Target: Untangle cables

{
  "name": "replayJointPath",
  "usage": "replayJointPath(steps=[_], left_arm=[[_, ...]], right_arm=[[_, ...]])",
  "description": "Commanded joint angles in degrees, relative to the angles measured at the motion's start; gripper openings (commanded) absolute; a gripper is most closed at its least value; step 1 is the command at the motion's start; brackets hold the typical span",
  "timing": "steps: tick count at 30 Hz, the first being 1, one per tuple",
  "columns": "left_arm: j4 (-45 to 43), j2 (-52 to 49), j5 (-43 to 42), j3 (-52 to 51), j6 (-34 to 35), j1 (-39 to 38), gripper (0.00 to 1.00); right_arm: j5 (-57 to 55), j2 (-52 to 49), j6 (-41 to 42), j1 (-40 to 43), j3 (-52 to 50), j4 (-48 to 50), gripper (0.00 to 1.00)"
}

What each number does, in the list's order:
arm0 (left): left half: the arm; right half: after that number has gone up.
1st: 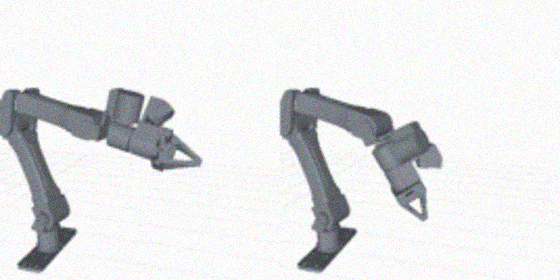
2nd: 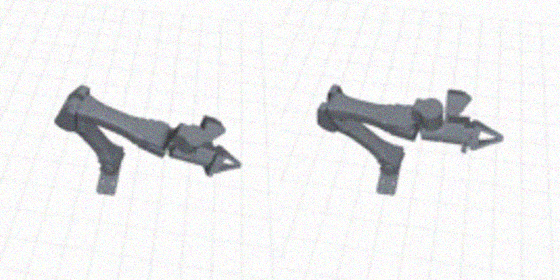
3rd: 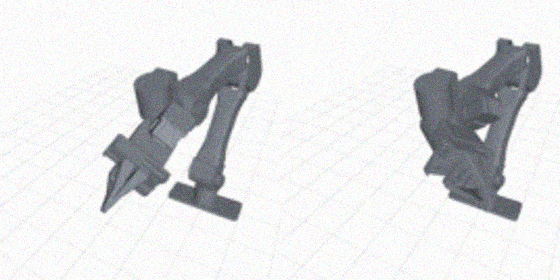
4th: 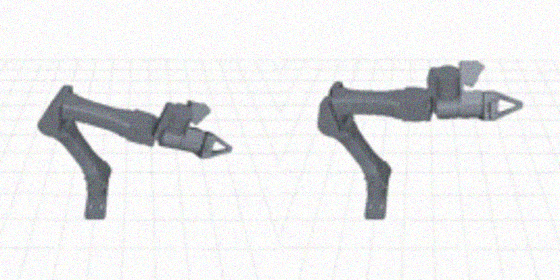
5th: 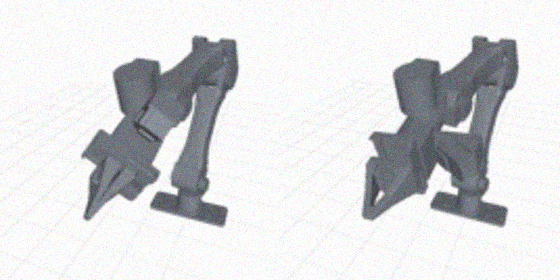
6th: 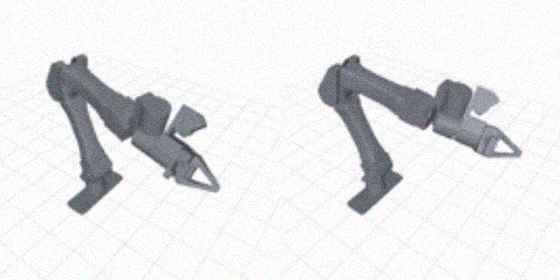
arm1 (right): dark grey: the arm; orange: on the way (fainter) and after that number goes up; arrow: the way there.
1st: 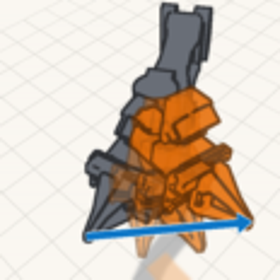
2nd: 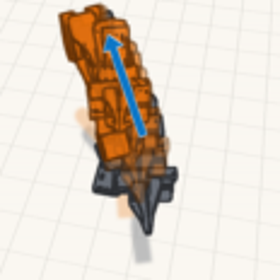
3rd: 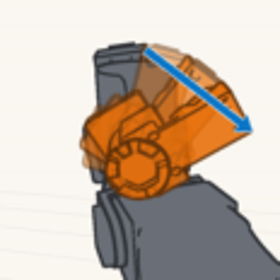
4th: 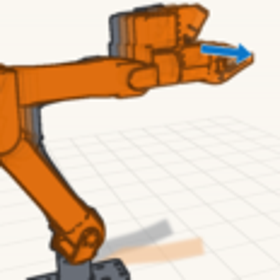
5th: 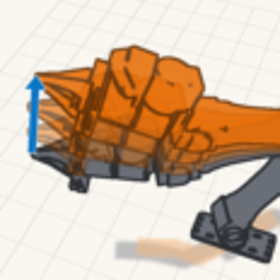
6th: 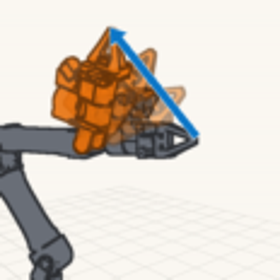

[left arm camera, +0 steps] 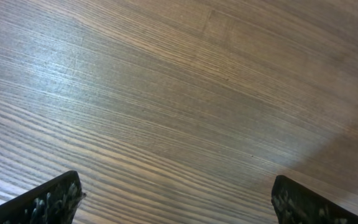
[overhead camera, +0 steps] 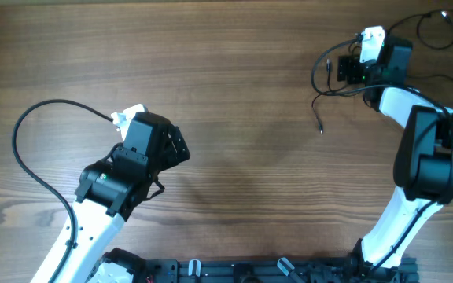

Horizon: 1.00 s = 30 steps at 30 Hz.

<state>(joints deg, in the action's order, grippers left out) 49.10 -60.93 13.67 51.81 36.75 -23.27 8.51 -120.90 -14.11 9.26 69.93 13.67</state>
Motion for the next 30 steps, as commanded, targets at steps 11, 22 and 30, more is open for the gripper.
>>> replayJointPath(steps=[11,22,30], left_arm=[[-0.17,0.11,0.74,-0.04,-0.44,0.2,1.0],[-0.17,0.11,0.74,-0.04,-0.46,0.2,1.0],[-0.17,0.11,0.74,-0.04,-0.44,0.2,1.0]], right_arm=[[2.86,-4.0,2.69,-0.46,0.37,5.55,0.04],[3.21,-3.02,-17.14,-6.58,12.98,-6.97,0.04],[-5.64,-2.14,-12.46,-3.02,13.0,-14.78,1.0]])
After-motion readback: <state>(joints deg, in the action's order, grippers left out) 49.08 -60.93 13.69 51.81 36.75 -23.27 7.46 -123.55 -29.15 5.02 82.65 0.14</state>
